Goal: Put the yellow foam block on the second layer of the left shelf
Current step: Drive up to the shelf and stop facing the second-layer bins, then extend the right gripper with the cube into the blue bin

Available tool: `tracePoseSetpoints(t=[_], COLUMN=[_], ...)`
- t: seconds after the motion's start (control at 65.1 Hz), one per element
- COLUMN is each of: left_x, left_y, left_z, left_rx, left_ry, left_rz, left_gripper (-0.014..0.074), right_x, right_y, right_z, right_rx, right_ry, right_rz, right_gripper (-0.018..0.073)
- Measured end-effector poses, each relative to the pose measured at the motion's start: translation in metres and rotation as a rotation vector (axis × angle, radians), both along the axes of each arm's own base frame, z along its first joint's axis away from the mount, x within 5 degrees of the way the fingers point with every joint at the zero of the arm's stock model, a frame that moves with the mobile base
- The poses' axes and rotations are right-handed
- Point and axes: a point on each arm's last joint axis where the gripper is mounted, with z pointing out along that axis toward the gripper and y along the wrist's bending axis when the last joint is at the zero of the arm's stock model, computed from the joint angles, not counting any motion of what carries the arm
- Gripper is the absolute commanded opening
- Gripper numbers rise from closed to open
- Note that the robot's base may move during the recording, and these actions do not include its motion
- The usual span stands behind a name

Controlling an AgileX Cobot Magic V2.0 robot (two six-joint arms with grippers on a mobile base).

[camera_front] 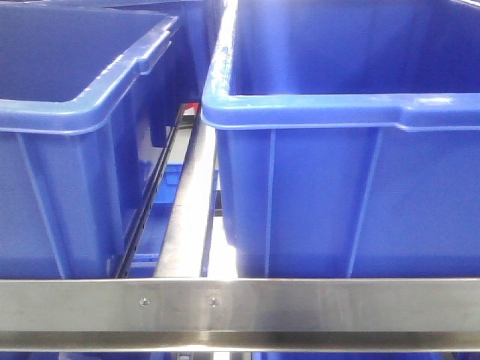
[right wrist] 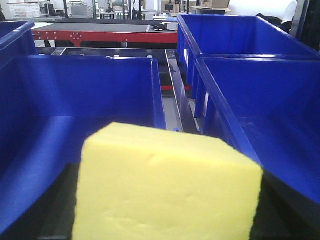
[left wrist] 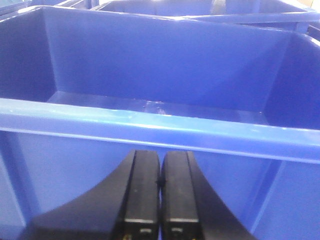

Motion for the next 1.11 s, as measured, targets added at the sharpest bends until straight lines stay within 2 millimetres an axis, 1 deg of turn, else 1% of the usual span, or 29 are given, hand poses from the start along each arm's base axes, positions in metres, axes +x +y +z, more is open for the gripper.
tracePoseSetpoints(t=[0.184, 0.23, 0.276, 0.384, 0.491, 0.583, 0.645, 0.706, 0.722, 0.89, 0.921, 0.936, 1.044, 1.105], left_x=[0.000, 0.000, 0.000, 0.000, 0.000, 0.000, 0.000, 0.000, 0.000, 0.000, 0.000, 0.000, 0.000, 0.000], left_y=[0.000, 0.000, 0.000, 0.000, 0.000, 0.000, 0.000, 0.000, 0.000, 0.000, 0.000, 0.000, 0.000, 0.000], left_z=[0.000, 0.000, 0.000, 0.000, 0.000, 0.000, 0.000, 0.000, 0.000, 0.000, 0.000, 0.000, 0.000, 0.000], left_rx=[0.000, 0.000, 0.000, 0.000, 0.000, 0.000, 0.000, 0.000, 0.000, 0.000, 0.000, 0.000, 0.000, 0.000], left_ry=[0.000, 0.000, 0.000, 0.000, 0.000, 0.000, 0.000, 0.000, 0.000, 0.000, 0.000, 0.000, 0.000, 0.000], left_rz=[0.000, 0.000, 0.000, 0.000, 0.000, 0.000, 0.000, 0.000, 0.000, 0.000, 0.000, 0.000, 0.000, 0.000], left_gripper=[0.0137, 0.0137, 0.0137, 0.0137, 0.0137, 0.0137, 0.0137, 0.0137, 0.0137, 0.0137, 0.0137, 0.0137, 0.0137, 0.0137], right_x=[0.000, 0.000, 0.001, 0.007, 0.023, 0.046, 0.066, 0.086, 0.094, 0.150, 0.168, 0.171, 0.211, 0.229], right_y=[0.000, 0.000, 0.000, 0.001, 0.006, 0.013, 0.020, 0.028, 0.031, 0.056, 0.063, 0.064, 0.077, 0.084], right_z=[0.000, 0.005, 0.011, 0.036, 0.063, 0.079, 0.084, 0.084, 0.082, 0.072, 0.066, 0.065, 0.050, 0.043], right_rx=[0.004, 0.012, 0.020, 0.043, 0.067, 0.072, 0.060, 0.046, 0.040, 0.000, -0.010, -0.012, -0.034, -0.043], right_ry=[0.013, 0.018, 0.024, 0.049, 0.080, 0.146, 0.223, 0.305, 0.336, 0.530, 0.582, 0.589, 0.692, 0.735], right_rz=[-0.001, -0.001, 0.001, 0.009, 0.065, 0.122, 0.153, 0.177, 0.182, 0.215, 0.215, 0.215, 0.207, 0.202], right_gripper=[0.0342, 0.0342, 0.0342, 0.0342, 0.0342, 0.0342, 0.0342, 0.0342, 0.0342, 0.0342, 0.0342, 0.0342, 0.0342, 0.0342])
